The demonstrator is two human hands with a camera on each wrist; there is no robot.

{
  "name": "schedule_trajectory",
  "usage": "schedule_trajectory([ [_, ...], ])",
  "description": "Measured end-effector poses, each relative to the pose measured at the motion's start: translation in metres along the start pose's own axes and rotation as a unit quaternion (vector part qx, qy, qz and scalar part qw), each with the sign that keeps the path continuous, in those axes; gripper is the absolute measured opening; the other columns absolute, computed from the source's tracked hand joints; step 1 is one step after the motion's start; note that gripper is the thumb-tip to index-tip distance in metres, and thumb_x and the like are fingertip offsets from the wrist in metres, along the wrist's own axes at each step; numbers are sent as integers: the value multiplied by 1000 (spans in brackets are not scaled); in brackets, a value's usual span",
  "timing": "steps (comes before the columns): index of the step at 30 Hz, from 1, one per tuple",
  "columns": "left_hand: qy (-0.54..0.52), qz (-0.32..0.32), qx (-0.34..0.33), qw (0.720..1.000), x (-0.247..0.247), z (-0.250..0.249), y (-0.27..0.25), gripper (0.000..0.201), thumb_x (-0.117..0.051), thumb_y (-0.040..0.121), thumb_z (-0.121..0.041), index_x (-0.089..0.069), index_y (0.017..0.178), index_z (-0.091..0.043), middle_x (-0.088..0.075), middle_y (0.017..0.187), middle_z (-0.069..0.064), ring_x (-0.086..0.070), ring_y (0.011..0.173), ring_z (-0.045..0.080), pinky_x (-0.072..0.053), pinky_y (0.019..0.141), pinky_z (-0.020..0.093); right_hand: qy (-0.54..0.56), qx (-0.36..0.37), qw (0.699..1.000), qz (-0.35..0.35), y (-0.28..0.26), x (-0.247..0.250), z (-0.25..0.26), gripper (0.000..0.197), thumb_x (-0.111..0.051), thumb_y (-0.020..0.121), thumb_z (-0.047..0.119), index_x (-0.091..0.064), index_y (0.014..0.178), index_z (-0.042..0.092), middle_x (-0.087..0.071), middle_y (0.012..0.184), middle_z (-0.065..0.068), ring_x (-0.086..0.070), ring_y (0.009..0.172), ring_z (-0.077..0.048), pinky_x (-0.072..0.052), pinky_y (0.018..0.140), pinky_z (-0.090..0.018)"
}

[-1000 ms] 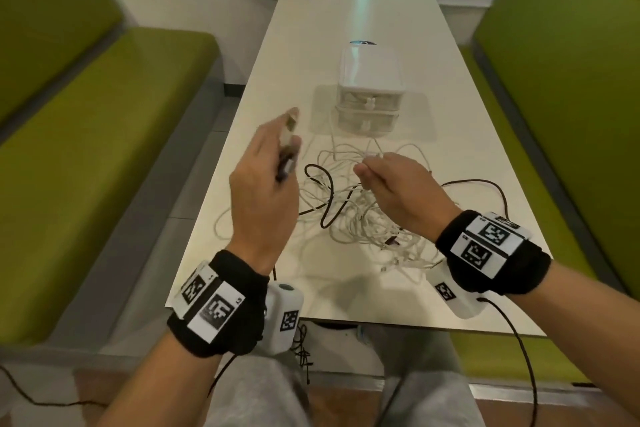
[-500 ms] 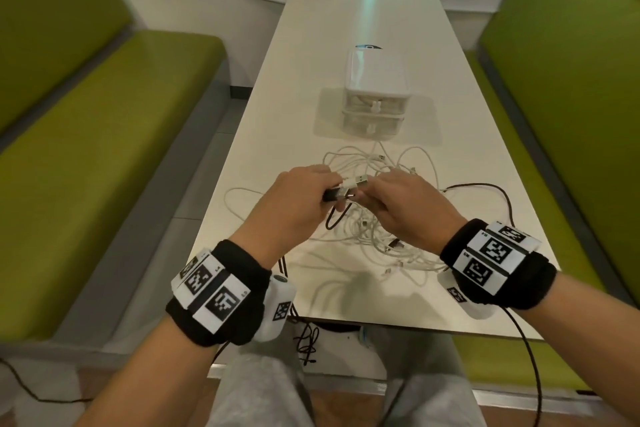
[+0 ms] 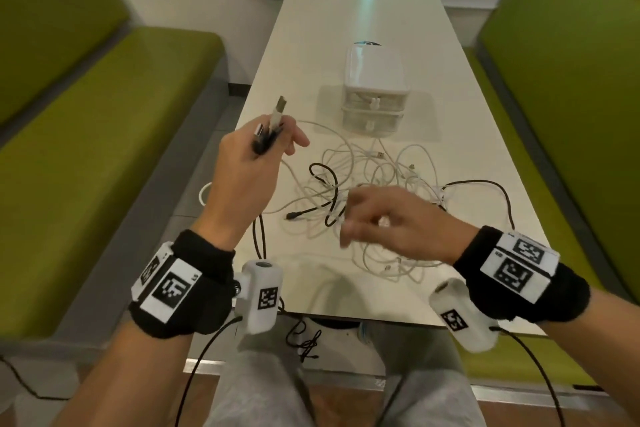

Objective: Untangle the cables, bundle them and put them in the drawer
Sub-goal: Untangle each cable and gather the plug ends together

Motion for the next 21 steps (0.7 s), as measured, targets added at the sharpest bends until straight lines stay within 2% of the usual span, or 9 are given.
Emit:
schedule_trajectory([
  [4,-41,-8,6,999,-4,-2,-9,30,-47,102,-26,-69,91,-9,-65,78,1,-48,52,-2,-32,56,12,-45,-18,979,200,-20,-51,-5,26,-56,94,42,-76,99,25,-52,78,13,-50,68,-4,-39,64,-20],
  [6,-44,-11,12,999,-4,-3,-11,31,-45,102,-28,-68,90,-11,-66,80,4,-49,52,-2,-33,56,13,-112,-39,957,264,-29,-67,-12,31,-55,94,47,-73,104,25,-51,80,16,-49,70,-2,-42,68,-24],
  [8,-57,-9,17,998,-4,-4,-11,31,-45,103,-26,-67,88,-12,-64,78,4,-49,52,-1,-33,57,10,-202,-68,930,298,-35,-72,-22,41,-54,92,51,-67,120,24,-55,95,13,-50,82,-7,-47,79,-32],
  [10,-81,-5,17,997,-5,-7,-12,32,-44,103,-27,-67,84,-15,-60,74,4,-47,50,1,-33,56,9,-253,-97,920,284,-34,-65,-30,41,-53,95,42,-60,131,23,-56,114,5,-53,102,-15,-45,92,-33],
  [12,-116,-2,21,993,-7,-10,-13,33,-43,102,-31,-66,81,-18,-55,68,2,-40,47,3,-31,52,10,-263,-127,928,232,-29,-51,-35,36,-49,98,32,-59,131,24,-57,122,4,-53,114,-14,-41,96,-28],
  [14,-161,2,28,987,-10,-14,-15,35,-42,101,-34,-65,79,-18,-50,63,0,-32,44,4,-28,46,15,-269,-159,936,162,-22,-33,-36,32,-49,98,36,-63,125,25,-65,116,5,-59,107,-15,-45,89,-27],
  [17,-209,16,41,977,-16,-21,-16,38,-38,102,-31,-61,78,-13,-45,60,0,-30,42,3,-24,41,18,-235,-156,958,51,-9,-11,-26,42,-47,95,54,-62,123,27,-71,103,6,-62,82,-9,-46,75,-25],
  [19,-238,37,41,970,-22,-29,-18,38,-38,98,-37,-61,77,-14,-43,57,-1,-30,41,3,-23,40,20,-148,-152,977,28,-4,-11,-17,67,-46,86,68,-46,140,28,-68,116,8,-64,84,-5,-51,81,-27],
  [21,-272,51,38,960,-26,-36,-20,38,-38,96,-40,-61,75,-18,-42,55,-2,-28,40,5,-23,40,20,-100,-167,979,62,1,-26,-13,84,-48,81,73,-27,150,30,-59,133,9,-64,94,-7,-52,91,-33],
])
Point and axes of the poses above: each hand's wrist, its own y-axis towards the middle knuckle, its own x-axis out of the back of the hand, z = x × y, the point moved 7 cm from there along y, towards the middle knuckle
